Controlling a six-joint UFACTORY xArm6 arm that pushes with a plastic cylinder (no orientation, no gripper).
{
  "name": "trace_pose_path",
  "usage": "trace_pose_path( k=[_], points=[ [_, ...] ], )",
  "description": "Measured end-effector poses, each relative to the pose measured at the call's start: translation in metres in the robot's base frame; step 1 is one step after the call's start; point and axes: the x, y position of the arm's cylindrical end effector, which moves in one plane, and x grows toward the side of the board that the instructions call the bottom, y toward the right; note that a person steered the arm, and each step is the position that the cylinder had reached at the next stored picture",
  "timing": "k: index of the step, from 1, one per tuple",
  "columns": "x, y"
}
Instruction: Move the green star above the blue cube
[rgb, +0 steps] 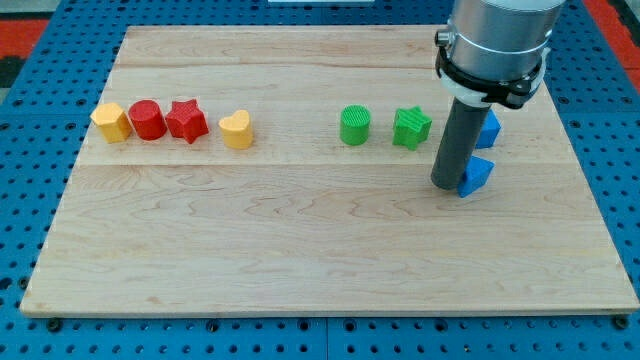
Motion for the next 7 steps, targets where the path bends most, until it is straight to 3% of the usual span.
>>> trace_pose_path(
  k=[2,5,7],
  points=[
    [-0.022,-0.001],
    [-0.095,-0.015],
    [-0.05,-0.034]
  ],
)
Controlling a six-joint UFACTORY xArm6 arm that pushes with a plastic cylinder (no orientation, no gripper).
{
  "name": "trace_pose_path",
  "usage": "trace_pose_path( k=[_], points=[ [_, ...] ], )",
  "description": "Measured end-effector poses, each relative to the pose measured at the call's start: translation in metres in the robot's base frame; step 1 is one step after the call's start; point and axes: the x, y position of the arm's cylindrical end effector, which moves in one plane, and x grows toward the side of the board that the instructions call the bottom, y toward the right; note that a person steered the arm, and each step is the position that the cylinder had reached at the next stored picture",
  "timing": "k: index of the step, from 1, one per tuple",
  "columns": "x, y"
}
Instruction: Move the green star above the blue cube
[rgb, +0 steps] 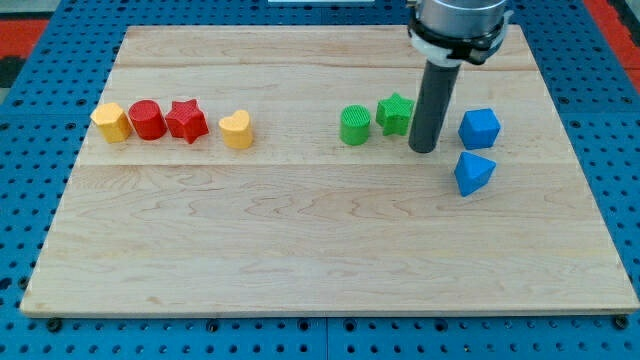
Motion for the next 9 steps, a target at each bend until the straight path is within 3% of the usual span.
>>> trace_pose_path(
  k=[1,4,7,9],
  points=[
    [-0.022,-0.037],
    [-0.083,-0.054],
    [-0.086,0.038],
    [-0.091,0.051]
  ],
)
